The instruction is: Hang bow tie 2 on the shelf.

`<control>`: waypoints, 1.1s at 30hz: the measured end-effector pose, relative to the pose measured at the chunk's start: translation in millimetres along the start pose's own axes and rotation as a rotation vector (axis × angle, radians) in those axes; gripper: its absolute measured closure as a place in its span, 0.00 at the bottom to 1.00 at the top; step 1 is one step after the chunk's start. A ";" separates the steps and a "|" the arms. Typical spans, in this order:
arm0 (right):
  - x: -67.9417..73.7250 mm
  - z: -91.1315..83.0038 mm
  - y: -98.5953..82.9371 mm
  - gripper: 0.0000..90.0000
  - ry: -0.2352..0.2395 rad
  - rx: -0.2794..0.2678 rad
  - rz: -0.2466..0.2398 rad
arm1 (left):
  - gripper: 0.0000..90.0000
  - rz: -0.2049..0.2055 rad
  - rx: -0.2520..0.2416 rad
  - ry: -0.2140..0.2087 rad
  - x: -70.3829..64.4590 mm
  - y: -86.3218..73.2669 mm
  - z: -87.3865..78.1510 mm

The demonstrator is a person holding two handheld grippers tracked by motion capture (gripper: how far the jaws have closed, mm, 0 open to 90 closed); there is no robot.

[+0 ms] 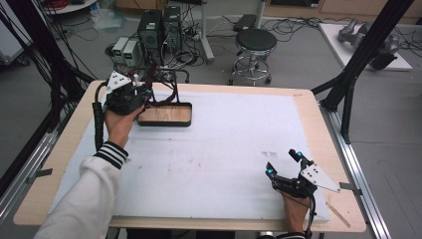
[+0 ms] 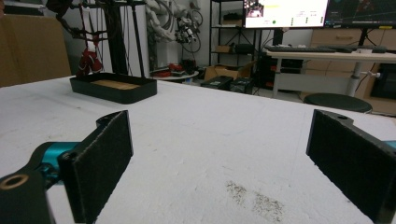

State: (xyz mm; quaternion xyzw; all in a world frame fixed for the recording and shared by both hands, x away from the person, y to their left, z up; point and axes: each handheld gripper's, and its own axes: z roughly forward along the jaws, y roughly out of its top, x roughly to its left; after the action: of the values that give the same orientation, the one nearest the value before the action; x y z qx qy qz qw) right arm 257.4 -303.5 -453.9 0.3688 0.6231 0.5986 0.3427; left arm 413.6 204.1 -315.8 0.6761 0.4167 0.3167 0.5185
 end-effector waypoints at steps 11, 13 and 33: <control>0.0 0.1 0.0 0.07 0.001 0.000 0.001 | 0.84 -0.008 0.008 0.037 2.6 -3.8 18.5; 0.0 0.1 0.0 0.07 0.001 0.000 0.001 | 0.84 -0.014 0.008 0.044 2.9 -5.2 21.5; -0.2 0.2 0.1 0.07 0.002 0.001 0.001 | 0.84 -0.035 0.037 0.081 7.4 -16.6 40.8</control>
State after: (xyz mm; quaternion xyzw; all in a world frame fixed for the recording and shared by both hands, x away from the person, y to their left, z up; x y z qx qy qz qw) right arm 257.7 -303.5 -453.8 0.3687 0.6237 0.5986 0.3416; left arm 448.1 194.8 -342.5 0.6649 0.4548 0.3270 0.4941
